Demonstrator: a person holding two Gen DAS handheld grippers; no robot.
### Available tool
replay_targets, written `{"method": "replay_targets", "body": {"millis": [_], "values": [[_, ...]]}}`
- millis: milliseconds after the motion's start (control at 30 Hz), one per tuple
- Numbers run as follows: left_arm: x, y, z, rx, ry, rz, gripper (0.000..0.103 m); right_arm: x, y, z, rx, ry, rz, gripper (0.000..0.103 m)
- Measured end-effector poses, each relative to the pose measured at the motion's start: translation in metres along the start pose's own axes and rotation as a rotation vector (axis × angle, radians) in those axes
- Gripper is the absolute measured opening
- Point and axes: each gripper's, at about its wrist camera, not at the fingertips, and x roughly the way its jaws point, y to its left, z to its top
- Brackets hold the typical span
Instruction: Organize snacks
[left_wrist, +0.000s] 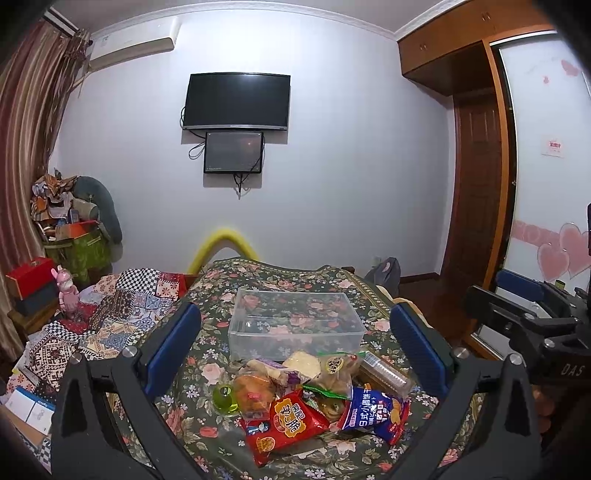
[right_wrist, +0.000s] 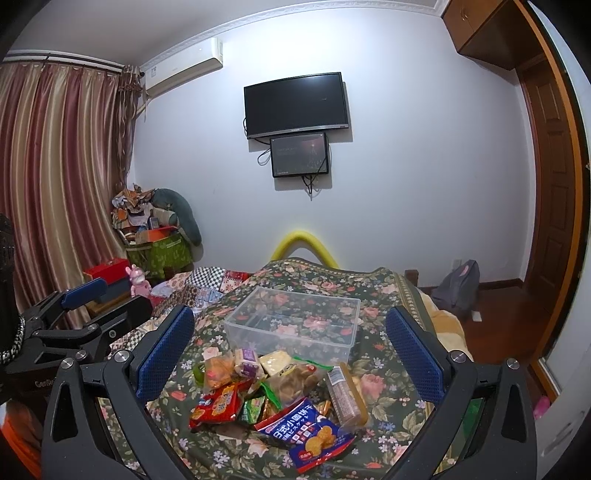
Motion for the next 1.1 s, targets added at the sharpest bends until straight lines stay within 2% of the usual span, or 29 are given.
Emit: {"method": "replay_targets", "body": {"millis": [1100], "values": [[0.0038, -0.0053, -0.0017, 0.009, 0.008, 0.0, 0.103, -0.0032, -0.0003, 0.0021, 0.0, -0.013, -0.009, 0.103]]}}
